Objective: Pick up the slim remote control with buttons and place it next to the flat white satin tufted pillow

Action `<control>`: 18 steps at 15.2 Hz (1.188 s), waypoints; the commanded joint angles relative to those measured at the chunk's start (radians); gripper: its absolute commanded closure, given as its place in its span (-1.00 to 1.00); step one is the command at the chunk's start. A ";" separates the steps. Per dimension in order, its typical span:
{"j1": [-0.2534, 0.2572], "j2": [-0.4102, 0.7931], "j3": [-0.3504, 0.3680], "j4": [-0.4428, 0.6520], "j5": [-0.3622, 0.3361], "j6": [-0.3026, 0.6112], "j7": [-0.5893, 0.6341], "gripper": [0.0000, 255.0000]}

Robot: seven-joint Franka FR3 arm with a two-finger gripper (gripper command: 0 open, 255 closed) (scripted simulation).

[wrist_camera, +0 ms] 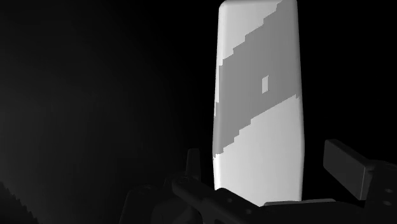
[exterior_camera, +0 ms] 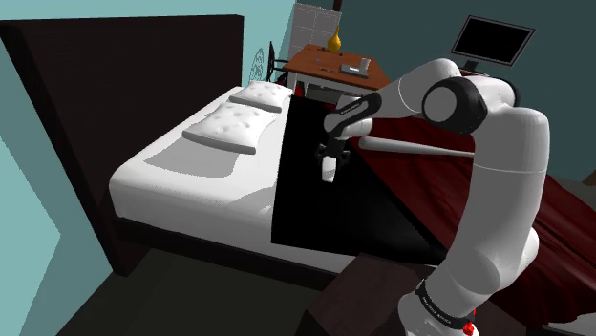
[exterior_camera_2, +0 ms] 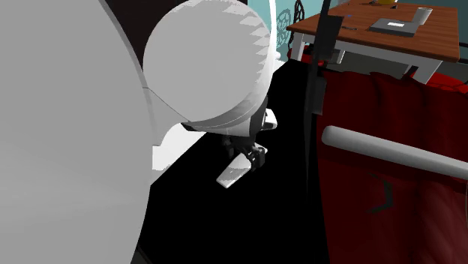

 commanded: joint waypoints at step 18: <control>-0.002 0.008 0.001 -0.006 0.002 0.014 -0.003 1.00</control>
